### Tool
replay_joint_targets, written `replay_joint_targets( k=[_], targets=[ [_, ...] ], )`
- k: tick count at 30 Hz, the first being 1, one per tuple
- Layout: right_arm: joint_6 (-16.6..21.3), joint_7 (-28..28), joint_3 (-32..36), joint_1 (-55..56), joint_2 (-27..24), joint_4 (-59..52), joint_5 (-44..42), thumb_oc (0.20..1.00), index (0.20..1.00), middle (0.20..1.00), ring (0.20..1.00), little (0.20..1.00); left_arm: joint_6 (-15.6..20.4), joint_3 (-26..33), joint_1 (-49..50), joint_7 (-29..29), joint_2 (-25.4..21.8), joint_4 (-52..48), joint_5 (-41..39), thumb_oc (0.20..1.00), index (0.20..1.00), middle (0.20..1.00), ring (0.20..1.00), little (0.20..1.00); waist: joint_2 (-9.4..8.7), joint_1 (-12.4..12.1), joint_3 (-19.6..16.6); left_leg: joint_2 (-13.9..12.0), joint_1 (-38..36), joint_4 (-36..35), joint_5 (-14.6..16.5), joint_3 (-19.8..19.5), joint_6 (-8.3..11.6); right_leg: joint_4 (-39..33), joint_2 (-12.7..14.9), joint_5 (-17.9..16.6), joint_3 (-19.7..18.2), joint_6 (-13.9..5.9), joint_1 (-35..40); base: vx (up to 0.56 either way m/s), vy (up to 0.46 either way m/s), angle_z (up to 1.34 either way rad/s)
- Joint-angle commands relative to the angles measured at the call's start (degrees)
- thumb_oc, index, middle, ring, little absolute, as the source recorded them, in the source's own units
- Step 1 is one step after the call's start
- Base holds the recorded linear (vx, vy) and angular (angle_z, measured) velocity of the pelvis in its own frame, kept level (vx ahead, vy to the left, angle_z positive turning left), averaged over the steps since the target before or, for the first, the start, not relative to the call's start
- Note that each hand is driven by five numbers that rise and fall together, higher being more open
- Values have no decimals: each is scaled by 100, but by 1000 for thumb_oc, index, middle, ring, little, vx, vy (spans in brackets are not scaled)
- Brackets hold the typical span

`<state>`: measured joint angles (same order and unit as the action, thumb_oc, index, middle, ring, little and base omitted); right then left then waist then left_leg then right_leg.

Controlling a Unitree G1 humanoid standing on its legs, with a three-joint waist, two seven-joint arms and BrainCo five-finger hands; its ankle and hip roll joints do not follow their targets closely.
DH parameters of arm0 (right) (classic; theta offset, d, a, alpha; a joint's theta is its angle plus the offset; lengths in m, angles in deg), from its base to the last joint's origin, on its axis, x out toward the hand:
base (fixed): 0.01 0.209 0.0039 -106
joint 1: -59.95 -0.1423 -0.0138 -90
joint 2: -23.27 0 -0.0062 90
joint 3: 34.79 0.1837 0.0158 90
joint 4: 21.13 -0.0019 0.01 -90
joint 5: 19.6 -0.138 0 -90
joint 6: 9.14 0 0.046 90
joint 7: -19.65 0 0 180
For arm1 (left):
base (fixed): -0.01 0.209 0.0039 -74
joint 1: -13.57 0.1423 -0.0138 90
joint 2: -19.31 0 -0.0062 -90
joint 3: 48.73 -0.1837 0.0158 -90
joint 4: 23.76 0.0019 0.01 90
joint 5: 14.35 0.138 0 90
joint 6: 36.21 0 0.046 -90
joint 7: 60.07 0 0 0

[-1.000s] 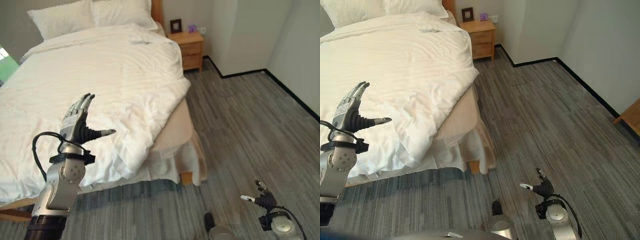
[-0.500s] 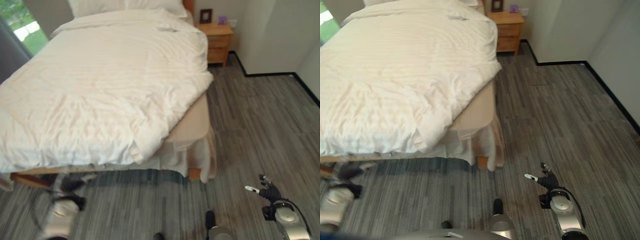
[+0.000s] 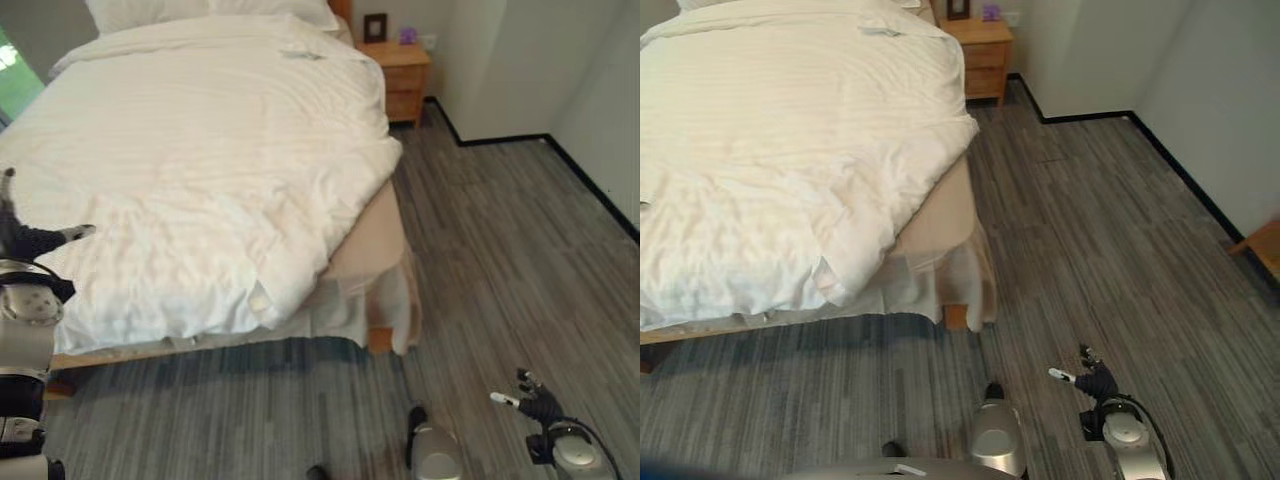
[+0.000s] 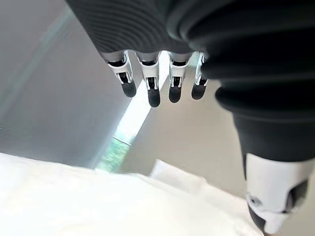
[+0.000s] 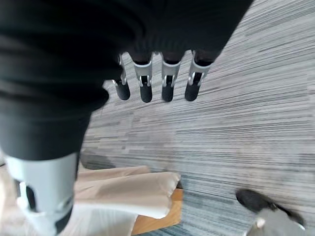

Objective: Making the bed.

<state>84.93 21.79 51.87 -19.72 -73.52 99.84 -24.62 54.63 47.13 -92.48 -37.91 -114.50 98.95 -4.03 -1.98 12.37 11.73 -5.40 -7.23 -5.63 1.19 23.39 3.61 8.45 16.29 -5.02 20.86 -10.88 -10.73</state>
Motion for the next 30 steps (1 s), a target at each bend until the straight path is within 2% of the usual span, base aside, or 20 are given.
replay_joint_targets(
  k=[1,3,4,6,7,8,9,10,11,12,13,14,15,17,19,20,23,25,30],
  targets=[
    [282,62,-22,-231,-83,-88,-63,1000,1000,1000,1000,1000,158,245,-336,30,-194,-5,279,1000,1000,1000,1000,1000,-28,255,-61,-197,-349,63,81,70,491,-592,-190,-438,314,-181,-194,345,-73,0],
    [296,87,-20,-184,-45,-29,-108,1000,1000,1000,1000,1000,95,104,-509,19,-139,113,330,1000,1000,1000,1000,1000,-119,411,-77,-122,-518,63,239,37,533,-893,-237,-576,432,-188,-420,431,-93,12],
    [295,63,-52,-78,-27,14,-201,1000,1000,1000,1000,1000,45,-77,-689,42,-133,350,409,1000,1000,1000,1000,1000,-163,544,-128,-69,-798,63,525,9,569,-1075,-270,-606,314,-166,-418,556,-112,26],
    [263,54,-27,-34,-28,185,-314,1000,1000,1000,1000,1000,-33,-115,-689,60,-116,502,477,1000,1000,1000,1000,1000,-69,566,-222,-93,-1108,81,705,-107,636,-1125,-315,-605,218,-84,-281,488,-104,29],
    [243,46,-8,-30,-93,249,-313,1000,1000,1000,1000,1000,-59,-100,-642,49,-84,482,500,1000,1000,1000,1000,1000,-46,565,-215,-160,-1097,316,577,-30,684,-1038,-263,-629,382,25,-244,299,-149,15],
    [237,33,-18,-39,-163,345,-339,1000,1000,1000,1000,1000,-98,-78,-580,83,-33,464,555,1000,1000,1000,1000,1000,46,556,-166,-405,-949,886,435,-9,832,-1069,-361,-548,450,120,-37,131,-147,9],
    [242,31,-20,-45,-170,353,-342,1000,1000,1000,1000,1000,-100,-69,-572,85,-25,459,559,1000,1000,1000,1000,1000,67,572,-160,-450,-917,951,462,-28,855,-1085,-388,-543,476,136,-21,145,-166,32],
    [236,58,-26,-127,-277,416,-346,1000,1000,1000,1000,1000,-141,-70,-584,110,34,394,579,1000,1000,1000,1000,1000,71,511,-55,-685,-538,1750,192,-132,981,-1077,-431,-464,530,264,156,104,-158,41],
    [176,114,-31,-283,-380,517,-326,1000,1000,1000,1000,1000,-168,-11,-618,161,117,284,588,1000,1000,1000,1000,1000,4,330,158,-899,80,2865,-366,-233,1139,-1079,-445,-251,601,498,455,131,-177,46],
    [159,145,-37,-355,-409,538,-340,1000,1000,1000,1000,1000,-187,-74,-697,176,141,296,586,1000,1000,1000,1000,1000,-83,286,232,-1026,408,3296,-634,-179,1139,-1115,-441,-143,626,567,588,136,-112,26],
    [153,168,-20,-412,-420,564,-363,1000,1000,1000,1000,1000,-213,-91,-798,220,118,349,559,1000,1000,1000,1000,1000,-150,306,254,-1267,650,3415,-725,23,1139,-1160,-427,-87,640,561,661,145,-10,9],
    [136,185,18,-419,-407,608,-388,1000,1000,1000,1000,1000,-219,-97,-886,214,65,383,535,1000,1000,1000,1000,1000,-163,351,247,-1541,772,3183,-731,298,1139,-1174,-419,-47,624,497,677,177,78,12],
    [128,198,62,-408,-426,620,-384,1000,1000,1000,1000,1000,-222,-119,-936,187,23,383,539,1000,1000,1000,1000,1000,-151,340,240,-1653,857,2817,-685,448,1139,-1182,-411,-25,565,424,691,189,153,12],
    [132,200,88,-434,-458,618,-365,1000,1000,1000,1000,1000,-235,-128,-930,154,3,404,565,1000,1000,1000,1000,1000,-88,304,266,-1728,1026,1955,-703,580,1103,-1188,-388,48,406,265,754,204,231,6],
    [130,176,91,-401,-481,603,-339,1000,1000,1000,1000,1000,-250,-101,-801,105,-18,395,650,1000,1000,1000,1000,1000,57,250,323,-1788,1064,1033,-1105,621,1124,-1138,-389,175,222,151,854,210,306,-15],
    [132,88,33,-384,-473,636,-277,1000,1000,1000,1000,1000,-279,-51,-678,24,-21,444,701,1000,1000,1000,1000,1000,181,246,326,-1785,868,678,-1153,641,1126,-993,-433,264,188,149,851,146,200,-13],
    [149,93,-54,-446,-504,654,-284,1000,1000,1000,1000,1000,-300,-68,-726,18,-95,424,792,1000,1000,1000,1000,1000,296,342,391,-1704,594,274,-1402,872,1139,-804,-467,298,101,166,811,95,134,-54],
    [171,43,-192,-445,-418,672,-217,1000,1000,1000,1000,1000,-295,-195,-968,-34,-218,401,977,1000,1000,1000,1000,1000,333,385,351,-1673,469,158,-1430,1098,1139,-879,-514,229,-77,163,747,89,82,-50],
    [219,56,-293,-548,-357,638,-300,1000,1000,1000,1000,1000,-332,-425,-1424,-47,-471,493,1098,1000,1000,1000,1000,1000,306,473,375,-1728,677,83,-1586,1181,1139,-948,-528,21,-199,81,362,-46,13,-11]
  ],
)
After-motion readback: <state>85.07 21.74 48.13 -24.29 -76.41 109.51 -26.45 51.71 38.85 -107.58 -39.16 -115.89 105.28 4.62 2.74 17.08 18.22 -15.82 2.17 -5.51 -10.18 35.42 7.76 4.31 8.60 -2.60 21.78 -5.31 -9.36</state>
